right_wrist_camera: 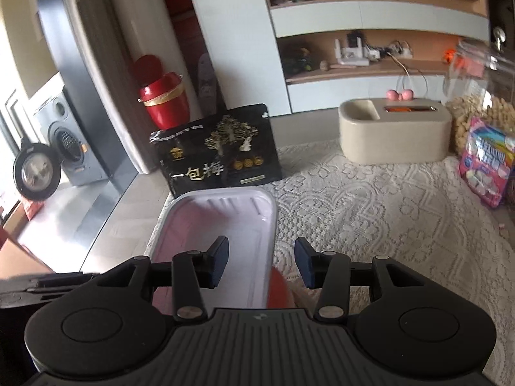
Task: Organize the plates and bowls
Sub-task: 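Lower the tray into the white bowl and open both grippers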
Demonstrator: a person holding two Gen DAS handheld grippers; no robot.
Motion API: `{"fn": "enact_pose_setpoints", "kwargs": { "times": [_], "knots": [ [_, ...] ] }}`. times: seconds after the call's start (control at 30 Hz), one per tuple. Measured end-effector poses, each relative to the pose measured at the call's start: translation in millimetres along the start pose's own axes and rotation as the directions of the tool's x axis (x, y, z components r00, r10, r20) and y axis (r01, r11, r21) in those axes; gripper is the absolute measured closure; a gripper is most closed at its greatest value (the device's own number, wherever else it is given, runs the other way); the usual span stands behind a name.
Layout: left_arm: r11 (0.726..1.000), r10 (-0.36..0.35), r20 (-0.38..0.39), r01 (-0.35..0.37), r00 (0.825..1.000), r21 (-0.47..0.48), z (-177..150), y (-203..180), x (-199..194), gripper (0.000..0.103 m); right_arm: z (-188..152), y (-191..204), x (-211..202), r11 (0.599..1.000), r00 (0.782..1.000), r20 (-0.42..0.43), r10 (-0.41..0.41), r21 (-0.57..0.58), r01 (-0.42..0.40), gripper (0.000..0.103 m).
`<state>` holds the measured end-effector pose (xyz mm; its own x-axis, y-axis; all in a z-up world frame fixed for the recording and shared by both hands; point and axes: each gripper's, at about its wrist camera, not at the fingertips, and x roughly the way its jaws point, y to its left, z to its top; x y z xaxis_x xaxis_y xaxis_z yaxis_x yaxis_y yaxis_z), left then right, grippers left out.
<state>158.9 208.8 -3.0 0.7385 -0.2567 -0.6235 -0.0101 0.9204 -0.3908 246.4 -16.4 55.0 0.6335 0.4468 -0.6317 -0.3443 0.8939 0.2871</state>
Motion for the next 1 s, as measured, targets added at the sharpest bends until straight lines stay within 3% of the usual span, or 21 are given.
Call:
{"fn": "enact_pose_setpoints", "kwargs": {
  "times": [0.2,0.4,0.6,0.87,1.0],
  "knots": [
    [0.999,-0.031,-0.017,0.03,0.999,-0.014,6,-5,13,0.08,-2,-4,27,0.994,0.994,-0.078,0.078,0.078,-0.072,0.055],
    [0.998,-0.049,0.062,0.046,0.997,0.047,10,-11,-6,0.08,7,4,8,0.994,0.995,0.002,0.098,0.038,-0.098,0.055],
    [0.999,-0.027,-0.025,0.028,0.999,0.021,1,-5,4,0.08,-3,9,0,0.994,0.993,-0.02,0.113,0.003,-0.113,0.055],
    [0.999,0.006,-0.029,-0.005,1.0,0.038,-16,-12,-8,0.08,-25,18,-6,0.996,0.998,-0.02,0.064,-0.068,-0.065,0.054],
    [0.998,0.048,0.002,-0.048,0.999,0.035,-17,-14,-16,0.08,-27,20,-12,0.993,0.999,0.016,-0.049,-0.107,0.05,0.054]
  ]
}}
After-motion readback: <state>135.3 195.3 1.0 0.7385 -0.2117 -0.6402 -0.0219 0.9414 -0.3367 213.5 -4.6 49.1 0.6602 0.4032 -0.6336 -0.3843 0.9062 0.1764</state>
